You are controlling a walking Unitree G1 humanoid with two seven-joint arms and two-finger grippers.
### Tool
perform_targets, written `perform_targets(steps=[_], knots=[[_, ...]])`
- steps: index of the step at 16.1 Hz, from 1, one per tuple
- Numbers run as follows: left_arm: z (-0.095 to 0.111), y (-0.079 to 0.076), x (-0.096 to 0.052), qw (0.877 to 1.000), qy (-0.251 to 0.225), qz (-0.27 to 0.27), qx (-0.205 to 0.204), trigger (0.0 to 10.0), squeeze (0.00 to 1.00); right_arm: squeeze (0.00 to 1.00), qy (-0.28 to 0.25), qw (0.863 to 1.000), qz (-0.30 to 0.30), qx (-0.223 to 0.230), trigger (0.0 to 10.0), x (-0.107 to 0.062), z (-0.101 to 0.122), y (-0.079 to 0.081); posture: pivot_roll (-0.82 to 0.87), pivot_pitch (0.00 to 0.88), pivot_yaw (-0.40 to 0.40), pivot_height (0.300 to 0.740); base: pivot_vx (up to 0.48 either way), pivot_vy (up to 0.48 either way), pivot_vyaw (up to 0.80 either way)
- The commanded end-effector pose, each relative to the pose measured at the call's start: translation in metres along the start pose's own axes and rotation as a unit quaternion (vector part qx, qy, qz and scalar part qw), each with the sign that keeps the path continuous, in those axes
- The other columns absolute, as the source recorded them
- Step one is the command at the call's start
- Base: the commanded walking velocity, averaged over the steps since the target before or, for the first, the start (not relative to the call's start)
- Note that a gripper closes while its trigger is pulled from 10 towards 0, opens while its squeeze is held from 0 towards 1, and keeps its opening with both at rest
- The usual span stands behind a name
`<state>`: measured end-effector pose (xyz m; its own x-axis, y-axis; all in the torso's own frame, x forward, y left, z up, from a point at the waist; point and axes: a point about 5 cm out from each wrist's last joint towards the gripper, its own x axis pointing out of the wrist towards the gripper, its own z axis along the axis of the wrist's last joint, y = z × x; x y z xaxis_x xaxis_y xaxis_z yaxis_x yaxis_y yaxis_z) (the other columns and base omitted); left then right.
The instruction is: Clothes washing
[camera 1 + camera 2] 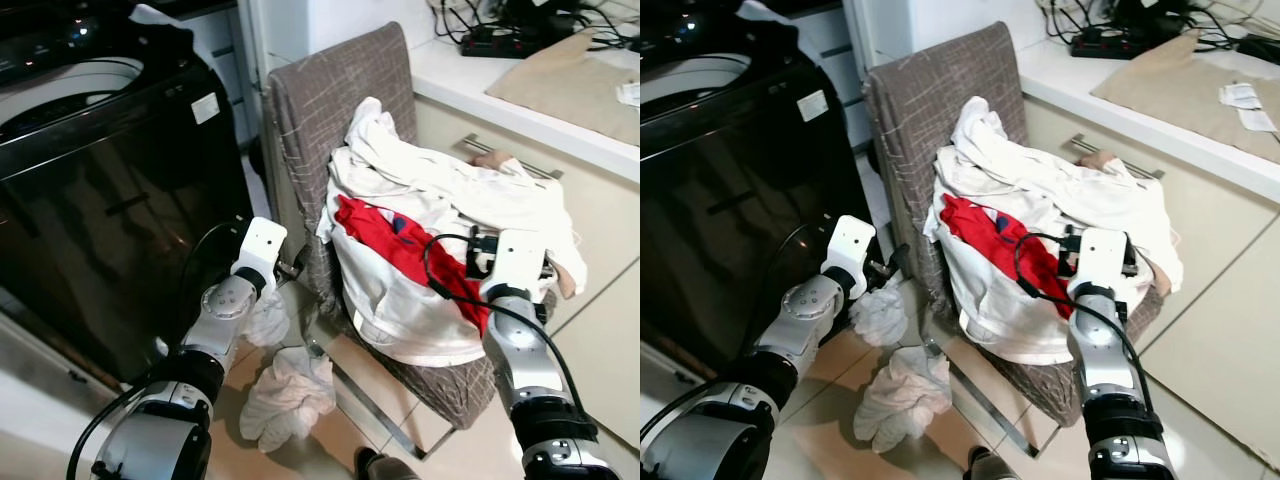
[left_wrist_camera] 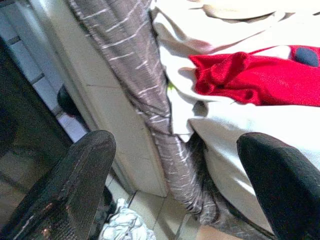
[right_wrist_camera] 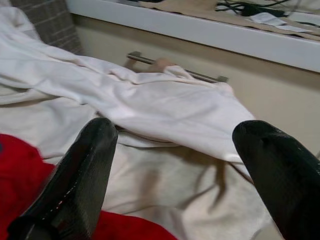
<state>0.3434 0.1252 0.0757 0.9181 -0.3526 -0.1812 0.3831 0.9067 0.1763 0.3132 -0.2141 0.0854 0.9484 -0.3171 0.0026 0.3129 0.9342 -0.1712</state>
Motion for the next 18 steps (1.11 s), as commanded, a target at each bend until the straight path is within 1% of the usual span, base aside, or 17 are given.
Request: perform_targets(steps=[1, 2, 3, 4, 5, 6, 7, 9, 12, 13, 14, 15, 16, 17, 18], knots=[[0.007, -0.002, 0.002, 1.0, -0.015, -0.01, 0.01, 10.0, 0.0, 0.0, 0.005, 1.0, -0.007, 0.007, 10.0, -0.001, -0.003, -0.003, -0.22, 0.0, 0.061, 0.74, 0.0, 0.0, -0.73], [0.009, -0.004, 0.002, 0.999, -0.026, -0.019, 0.01, 10.0, 0.0, 0.0, 0.009, 1.0, -0.002, -0.001, 10.0, -0.002, -0.005, -0.001, -0.22, 0.0, 0.064, 0.74, 0.0, 0.0, -0.62], [0.011, -0.004, 0.002, 0.999, -0.034, -0.021, 0.009, 10.0, 0.0, 0.0, 0.009, 1.0, 0.0, -0.005, 10.0, -0.002, -0.005, 0.0, -0.22, 0.0, 0.064, 0.74, 0.0, -0.446, -0.59], [0.015, -0.005, 0.002, 0.998, -0.05, -0.023, 0.029, 10.0, 0.0, 0.0, 0.012, 1.0, 0.012, -0.014, 10.0, -0.002, -0.006, 0.003, -0.22, 0.0, 0.065, 0.74, 0.0, -0.472, 0.0], [0.016, -0.006, 0.002, 0.998, -0.053, -0.025, 0.029, 10.0, 0.0, 0.0, 0.012, 1.0, 0.014, -0.014, 10.0, -0.002, -0.006, 0.004, -0.22, 0.0, 0.065, 0.74, 0.0, -0.48, 0.0], [0.017, -0.006, 0.001, 0.998, -0.058, -0.025, 0.015, 10.0, 0.0, 0.0, 0.011, 1.0, 0.017, -0.012, 10.0, -0.002, -0.006, 0.005, -0.23, 0.0, 0.065, 0.74, 0.0, -0.48, 0.0], [0.017, -0.006, 0.002, 0.998, -0.056, -0.024, 0.012, 10.0, 0.0, 0.0, 0.011, 1.0, 0.019, -0.013, 10.0, -0.003, -0.007, 0.006, -0.23, 0.0, 0.064, 0.74, 0.0, -0.458, 0.0], [0.016, -0.004, 0.003, 0.999, -0.049, -0.018, -0.001, 10.0, 0.0, 0.0, 0.01, 1.0, 0.023, -0.016, 10.0, -0.003, -0.006, 0.007, -0.23, 0.0, 0.061, 0.74, 0.0, 0.0, 0.0], [0.022, -0.006, 0.006, 0.998, -0.058, -0.023, -0.002, 10.0, 0.0, 0.0, 0.005, 1.0, 0.013, -0.023, 10.0, -0.001, -0.005, 0.003, -0.24, 0.0, 0.062, 0.74, 0.0, 0.0, 0.0], [0.027, -0.005, 0.007, 0.997, -0.064, -0.032, -0.001, 10.0, 0.0, 0.0, 0.006, 1.0, 0.008, -0.026, 10.0, -0.002, -0.006, -0.002, -0.25, 0.0, 0.065, 0.74, 0.0, 0.0, 0.0], [0.027, -0.005, 0.007, 0.997, -0.064, -0.032, -0.001, 10.0, 0.0, 0.0, 0.006, 1.0, 0.008, -0.026, 10.0, -0.002, -0.006, -0.002, -0.25, 0.0, 0.065, 0.74, 0.0, 0.0, 0.0], [0.034, -0.005, 0.011, 0.996, -0.066, -0.053, 0.002, 10.0, 0.0, 0.0, 0.004, 1.0, 0.006, -0.029, 10.0, -0.006, -0.008, -0.009, -0.25, 0.0, 0.066, 0.74, 0.0, 0.0, 0.0], [0.042, -0.007, 0.017, 0.994, -0.053, -0.088, 0.032, 10.0, 0.0, 0.0, 0.003, 0.999, 0.003, -0.039, 10.0, -0.015, -0.012, -0.021, -0.26, 0.0, 0.071, 0.74, 0.0, 0.0, 0.0], [0.046, -0.009, 0.02, 0.992, -0.045, -0.107, 0.046, 10.0, 0.0, 0.0, 0.004, 0.999, 0.001, -0.044, 10.0, -0.02, -0.015, -0.027, -0.27, 0.0, 0.082, 0.74, 0.0, 0.0, 0.0], [0.056, -0.011, 0.028, 0.986, -0.026, -0.142, 0.085, 10.0, 0.0, 0.0, 0.003, 0.999, -0.006, -0.045, 10.0, -0.032, -0.019, -0.038, -0.31, 0.0, 0.105, 0.74, 0.0, 0.0, 0.0]])
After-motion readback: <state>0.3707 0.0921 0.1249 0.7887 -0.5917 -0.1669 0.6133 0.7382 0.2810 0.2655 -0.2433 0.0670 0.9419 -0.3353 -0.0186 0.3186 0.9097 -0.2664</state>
